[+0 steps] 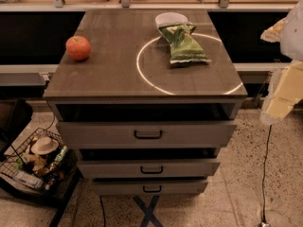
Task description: Open top drawer
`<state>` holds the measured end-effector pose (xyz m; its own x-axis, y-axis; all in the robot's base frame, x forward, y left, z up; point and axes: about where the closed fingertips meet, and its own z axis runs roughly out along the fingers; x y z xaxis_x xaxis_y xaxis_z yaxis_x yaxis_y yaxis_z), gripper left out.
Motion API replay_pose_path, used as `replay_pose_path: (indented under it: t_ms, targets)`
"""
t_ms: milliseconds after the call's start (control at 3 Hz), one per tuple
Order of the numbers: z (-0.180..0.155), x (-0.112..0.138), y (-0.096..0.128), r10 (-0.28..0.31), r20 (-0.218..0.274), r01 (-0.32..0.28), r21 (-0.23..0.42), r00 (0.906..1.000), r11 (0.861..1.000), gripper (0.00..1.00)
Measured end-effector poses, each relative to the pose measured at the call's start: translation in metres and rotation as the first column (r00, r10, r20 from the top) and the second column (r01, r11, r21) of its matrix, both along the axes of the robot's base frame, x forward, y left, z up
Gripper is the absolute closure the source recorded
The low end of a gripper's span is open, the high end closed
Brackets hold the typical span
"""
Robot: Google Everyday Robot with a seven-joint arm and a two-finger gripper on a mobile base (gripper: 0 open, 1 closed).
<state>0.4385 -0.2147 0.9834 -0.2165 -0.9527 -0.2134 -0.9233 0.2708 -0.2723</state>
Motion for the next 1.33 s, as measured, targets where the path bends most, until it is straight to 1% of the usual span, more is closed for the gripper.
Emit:
replay_pose_path:
  t_ms: [333, 667, 1000, 1333]
  targets:
    - [0.0, 0.0, 0.0, 0.0, 0.003, 0.0, -0.001, 1.0, 1.0, 0.0]
    - [-0.031, -0.014, 0.003, 0.041, 0.015, -0.041, -0.026, 0.999, 0.999, 0.0]
    - [-0.077, -0.032, 0.0, 0.1, 0.013, -0.099, -0.063, 0.9949, 0.993, 0.0]
    - [-0.12, -0.047, 0.007, 0.164, 0.009, -0.162, -0.103, 0.9864, 0.981, 0.0]
